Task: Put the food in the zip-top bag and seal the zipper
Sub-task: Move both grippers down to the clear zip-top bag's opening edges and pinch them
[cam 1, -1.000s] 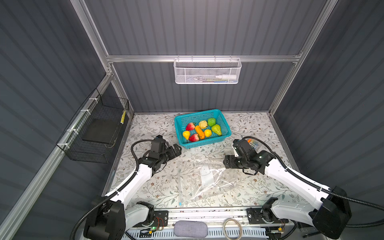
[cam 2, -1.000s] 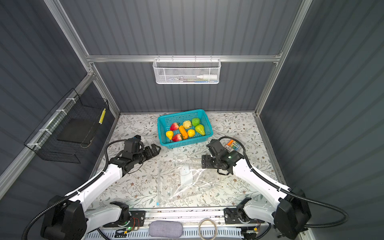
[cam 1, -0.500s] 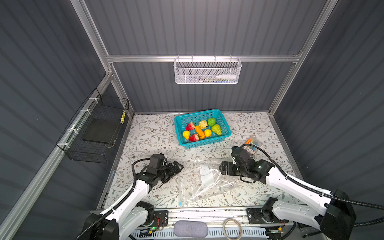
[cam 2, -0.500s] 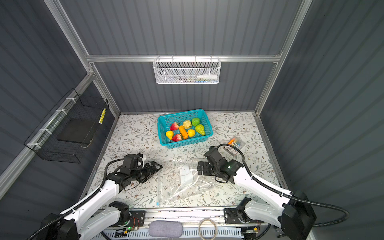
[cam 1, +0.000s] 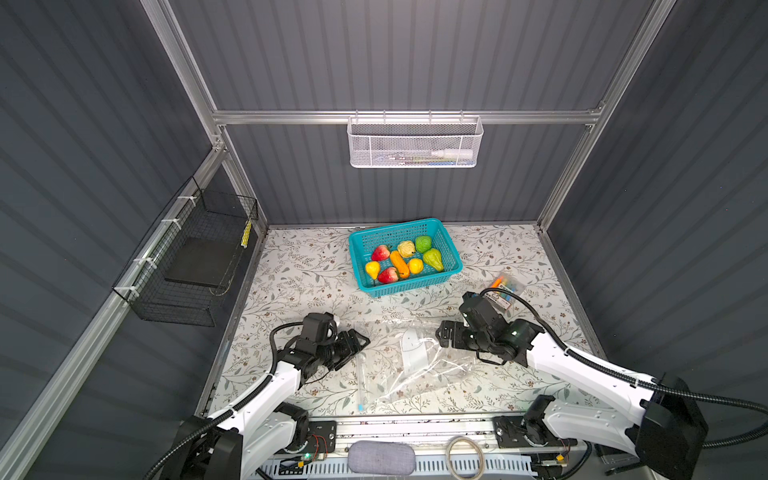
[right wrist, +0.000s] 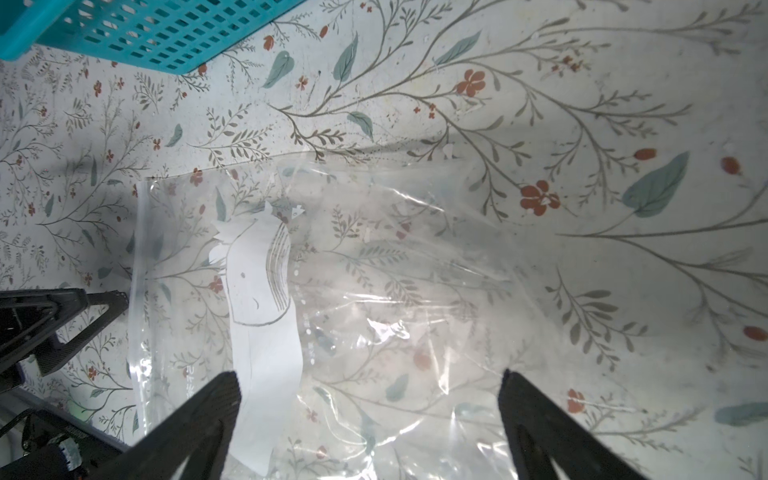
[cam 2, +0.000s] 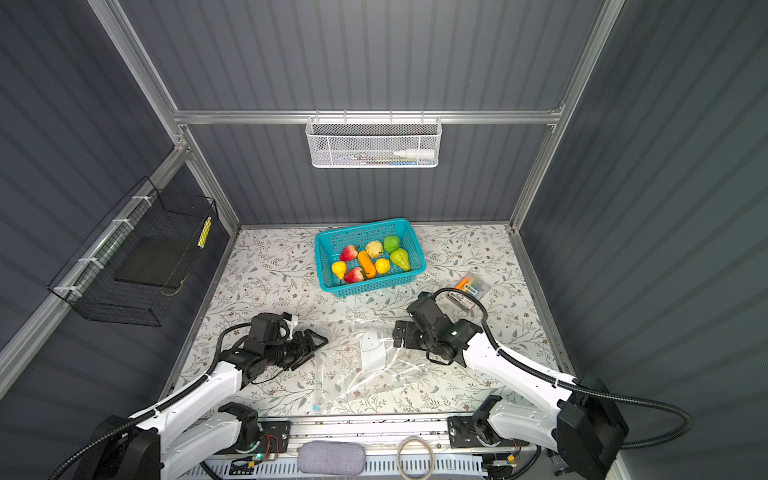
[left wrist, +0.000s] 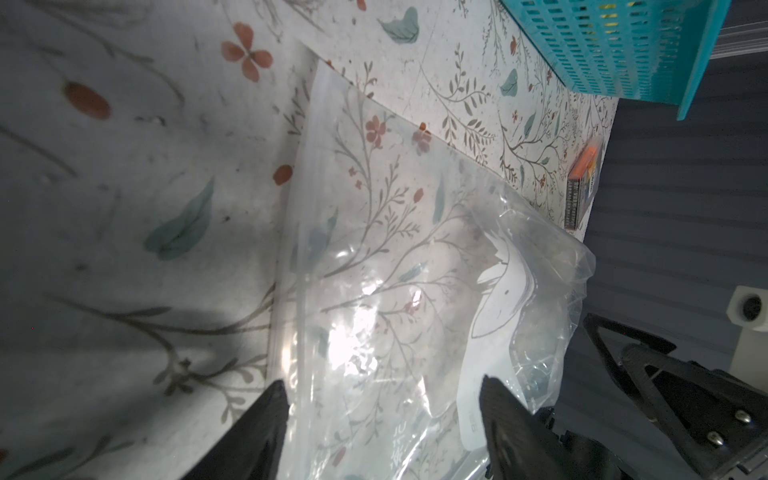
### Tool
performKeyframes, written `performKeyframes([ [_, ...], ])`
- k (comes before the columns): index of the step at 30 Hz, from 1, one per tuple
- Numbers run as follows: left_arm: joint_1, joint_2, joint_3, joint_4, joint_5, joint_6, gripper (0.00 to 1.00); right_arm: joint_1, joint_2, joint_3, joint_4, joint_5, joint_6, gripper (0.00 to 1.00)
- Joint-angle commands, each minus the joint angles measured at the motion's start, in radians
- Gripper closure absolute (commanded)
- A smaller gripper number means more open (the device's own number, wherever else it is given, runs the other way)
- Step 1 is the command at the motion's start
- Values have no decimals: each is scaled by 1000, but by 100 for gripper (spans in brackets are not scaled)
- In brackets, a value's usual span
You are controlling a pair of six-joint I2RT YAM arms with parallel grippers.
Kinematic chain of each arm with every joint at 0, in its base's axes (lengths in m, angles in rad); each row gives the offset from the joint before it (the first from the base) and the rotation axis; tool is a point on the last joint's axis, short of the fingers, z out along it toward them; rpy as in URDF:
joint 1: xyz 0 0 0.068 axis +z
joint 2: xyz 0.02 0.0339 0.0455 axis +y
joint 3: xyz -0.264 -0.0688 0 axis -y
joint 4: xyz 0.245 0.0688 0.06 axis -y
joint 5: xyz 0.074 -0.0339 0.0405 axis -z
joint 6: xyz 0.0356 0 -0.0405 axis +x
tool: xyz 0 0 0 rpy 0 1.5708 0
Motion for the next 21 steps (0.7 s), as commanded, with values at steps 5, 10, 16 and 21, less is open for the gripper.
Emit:
performKeyframes([
  [5,-11,-2,-44,29,10,-5,25,2,17,12,9,19,11,1],
  [10,-16,-1,-58,53,5,-12,26,3,17,3,16,19,16,1],
  [16,-22,18,-56,113,15,-23,34,2,25,-11,30,17,25,1],
  [21,-28,46,-61,166,17,-33,37,2,37,-16,38,15,28,1],
])
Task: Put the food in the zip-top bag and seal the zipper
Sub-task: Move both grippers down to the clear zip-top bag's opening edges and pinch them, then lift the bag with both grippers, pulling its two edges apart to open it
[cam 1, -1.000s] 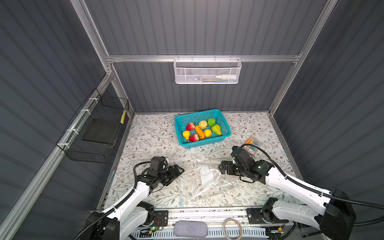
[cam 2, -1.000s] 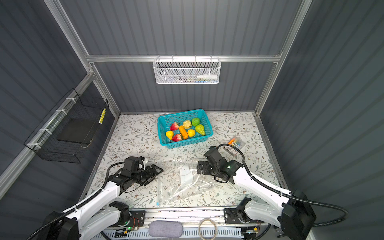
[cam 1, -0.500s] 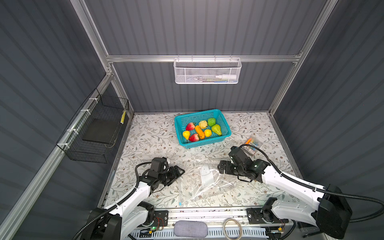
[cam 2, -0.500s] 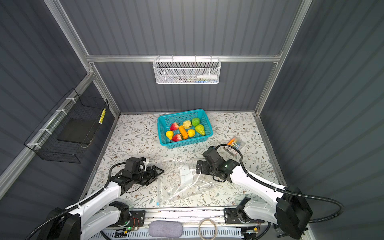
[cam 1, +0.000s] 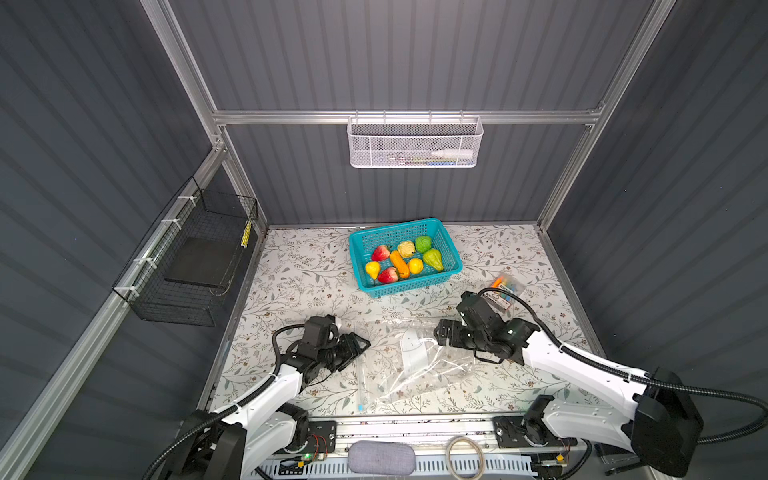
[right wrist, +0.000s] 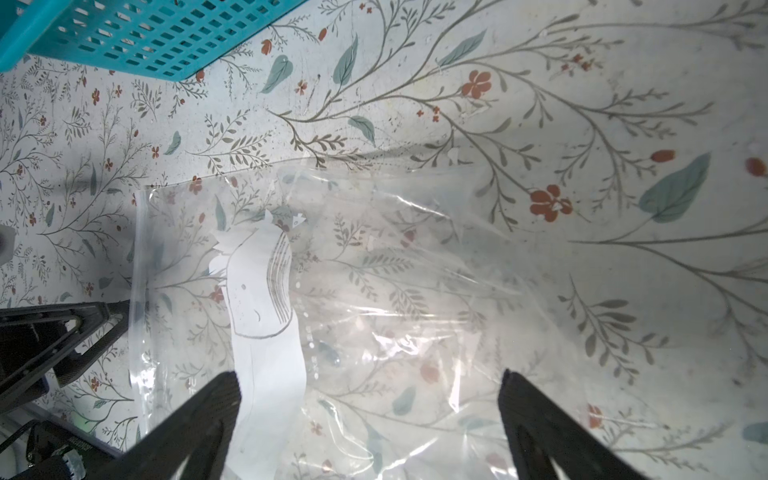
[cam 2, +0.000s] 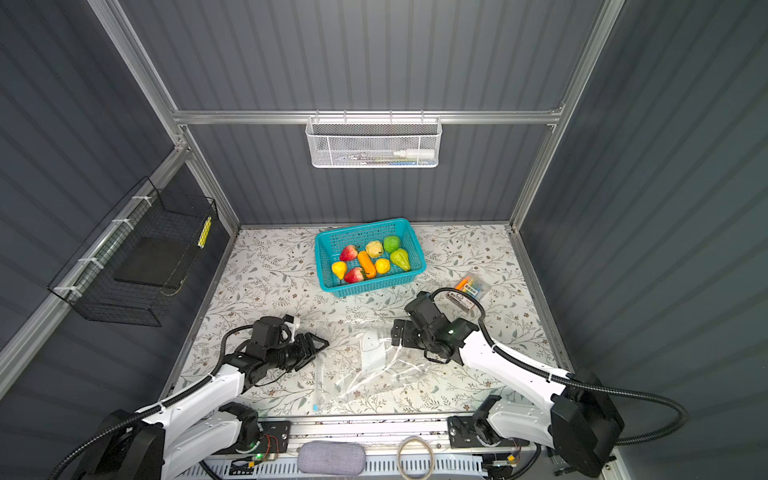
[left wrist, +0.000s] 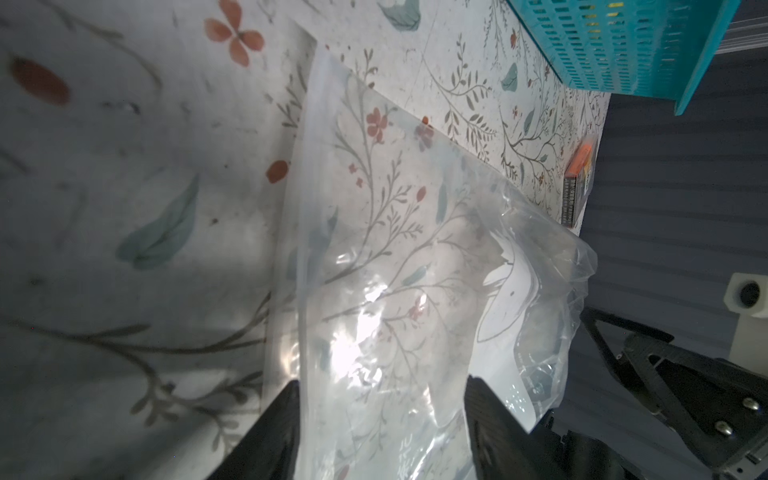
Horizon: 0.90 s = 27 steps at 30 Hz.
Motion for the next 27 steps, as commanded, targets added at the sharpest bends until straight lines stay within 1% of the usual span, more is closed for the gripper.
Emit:
performKeyframes([
  [1,-8,21,-9,50,14,-11,37,3,12,-17,5,17,11,1],
  [6,-17,48,-16,96,26,-17,45,3,19,-23,14,20,12,1],
  [8,-20,52,-18,109,29,-20,53,2,27,-22,15,21,10,1],
  [9,-22,53,-18,115,31,-22,59,3,31,-20,14,21,9,1],
  [10,-26,50,-17,122,35,-27,70,3,37,-18,14,21,5,1],
  [11,-29,44,-14,122,37,-33,83,2,40,-13,9,23,-1,1],
  [12,-31,36,-9,121,41,-40,93,3,42,-5,1,29,-6,1],
  [13,-35,23,0,117,43,-50,100,3,42,6,-15,40,-15,1],
  [15,-43,-13,26,90,36,-66,100,2,39,31,-39,51,-32,2],
  [18,-69,-86,85,28,-7,-95,100,4,28,81,-64,37,-67,4],
  [21,-124,-144,159,-14,-98,-120,100,12,14,147,-102,25,-103,8],
  [22,-146,-154,184,-24,-149,-130,100,15,6,173,-117,23,-114,9],
  [24,-181,-151,216,-17,-204,-156,100,26,-13,212,-135,15,-129,13],
  [27,-235,-99,242,44,-258,-201,100,42,-43,259,-145,-15,-134,20],
])
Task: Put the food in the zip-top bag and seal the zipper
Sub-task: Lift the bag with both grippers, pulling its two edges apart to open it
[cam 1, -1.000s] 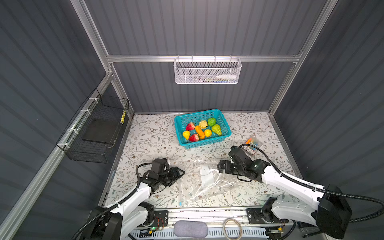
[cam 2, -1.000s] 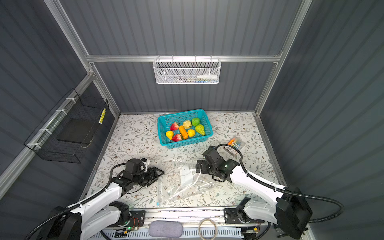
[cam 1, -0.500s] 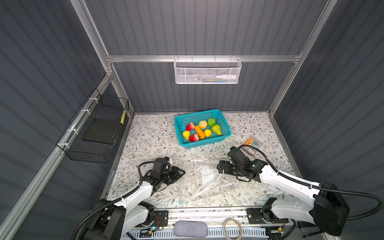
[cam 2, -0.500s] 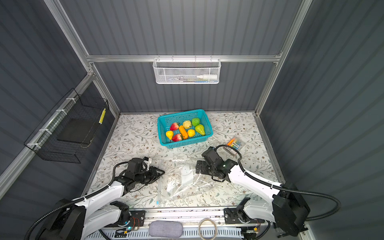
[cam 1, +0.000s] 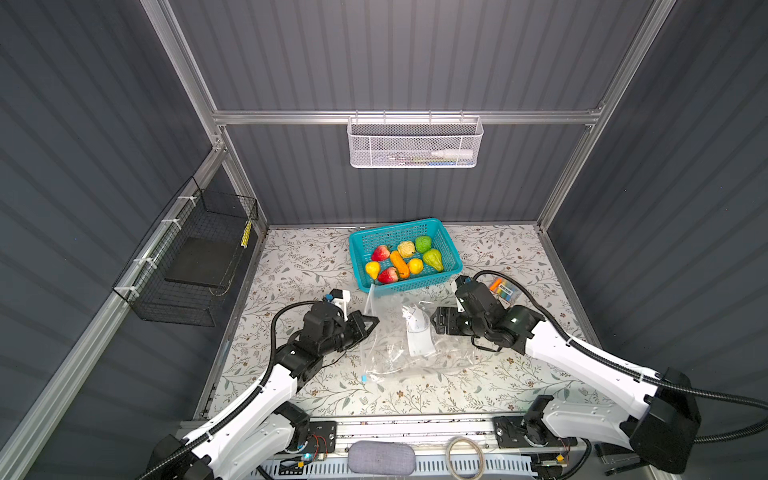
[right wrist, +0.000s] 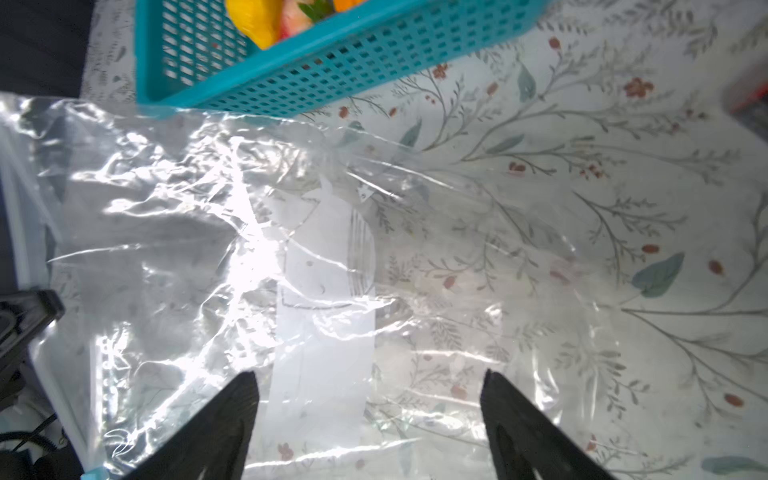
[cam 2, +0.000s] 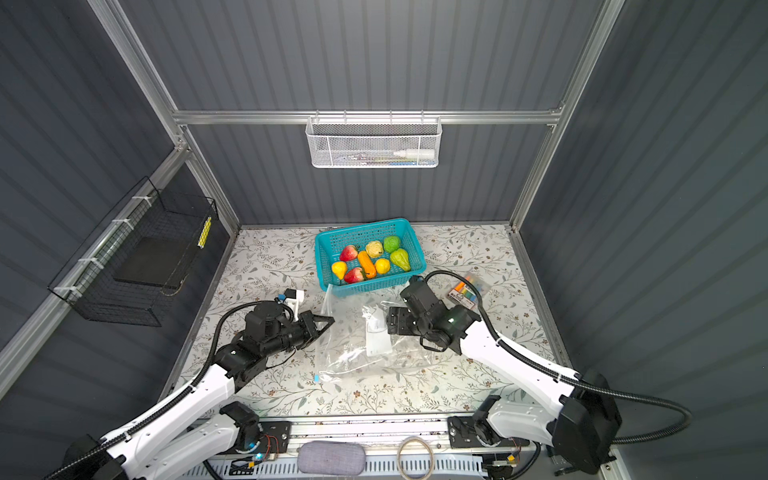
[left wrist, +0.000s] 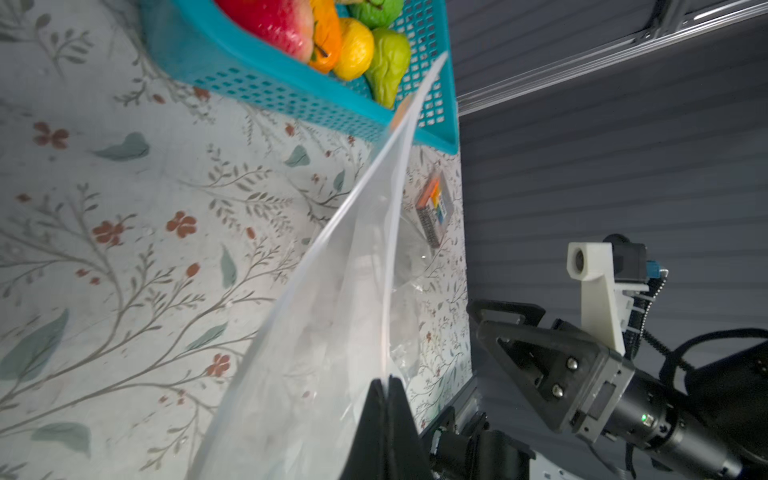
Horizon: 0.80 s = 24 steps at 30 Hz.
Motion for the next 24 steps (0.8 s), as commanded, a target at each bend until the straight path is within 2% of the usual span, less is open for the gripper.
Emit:
performKeyframes([
  [1,-54,63,34,31,-113,-69,100,25,-41,56,-50,-37,-29,22],
  [10,-250,291,169,144,-281,-83,100,174,-81,89,-15,-44,23,40],
  [17,-291,334,170,202,-352,-139,100,259,-16,50,4,-20,62,44],
  [24,-309,331,182,183,-372,-143,100,295,70,46,46,82,118,46],
])
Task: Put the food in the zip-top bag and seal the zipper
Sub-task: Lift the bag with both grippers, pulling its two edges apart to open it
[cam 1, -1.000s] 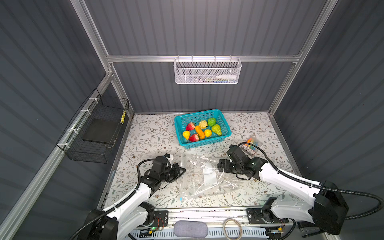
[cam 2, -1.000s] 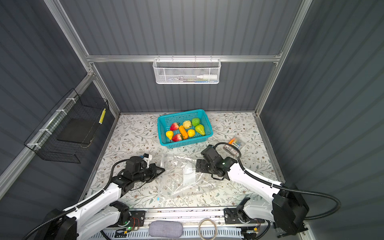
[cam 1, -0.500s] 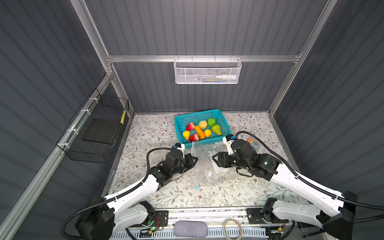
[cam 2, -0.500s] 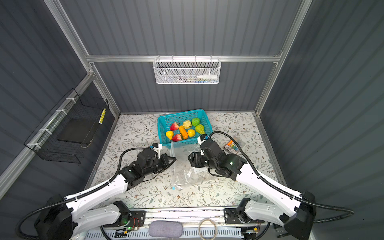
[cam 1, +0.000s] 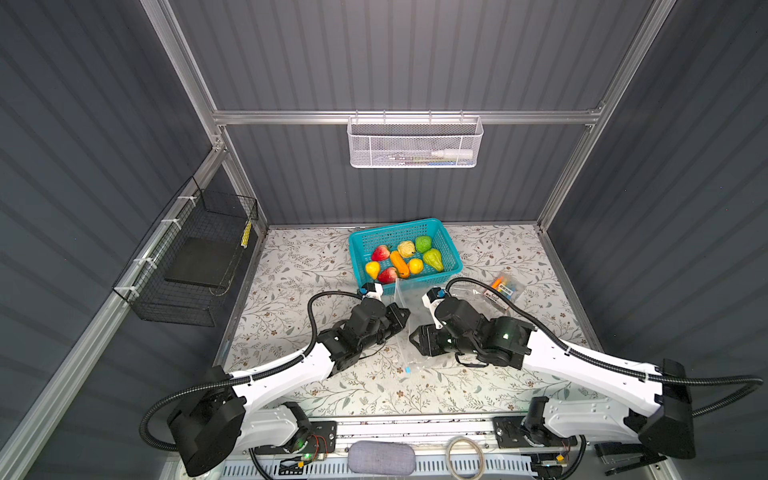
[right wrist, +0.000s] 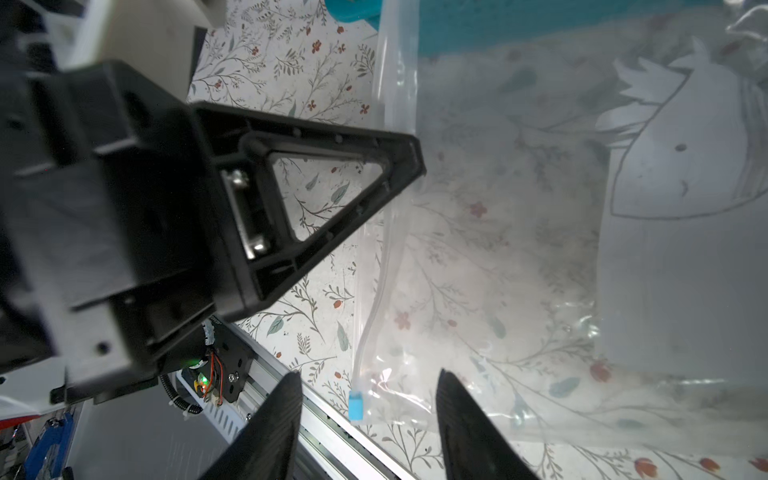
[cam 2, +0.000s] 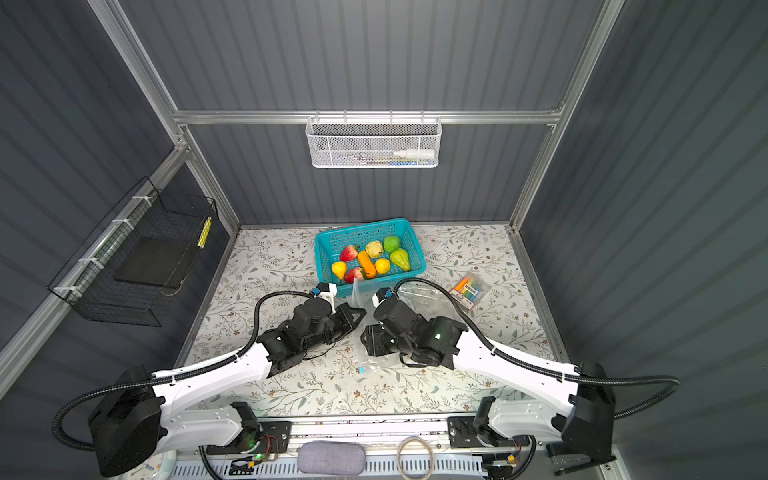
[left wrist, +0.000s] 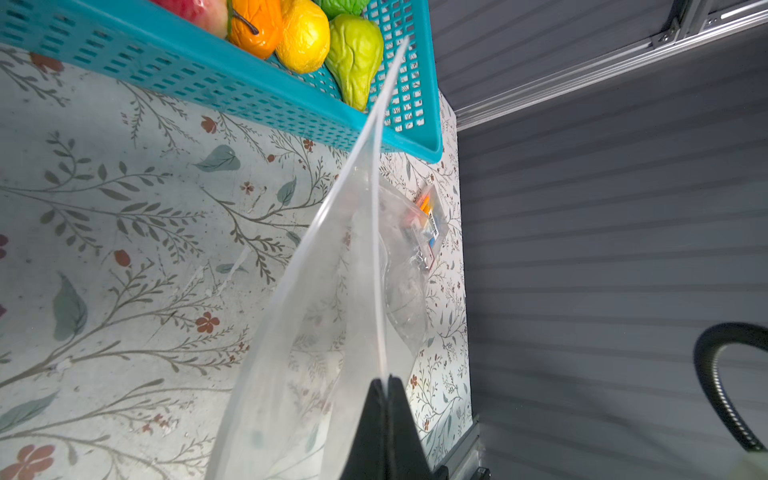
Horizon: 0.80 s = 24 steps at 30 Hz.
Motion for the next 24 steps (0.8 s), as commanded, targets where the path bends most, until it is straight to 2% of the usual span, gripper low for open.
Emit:
performKeyframes([
  [1,-12,-2,28,5,-33,-16,100,12,25,-8,31,87,37,46],
  [9,-26,2,24,15,-39,-28,100,14,99,-13,91,161,61,48],
  [14,-30,-1,24,17,-39,-34,100,14,124,-29,121,222,88,53],
  [21,-31,-4,20,14,-39,-32,100,13,95,-77,161,252,99,73],
  [24,-32,2,28,19,-29,-33,100,14,105,-77,172,241,91,89],
])
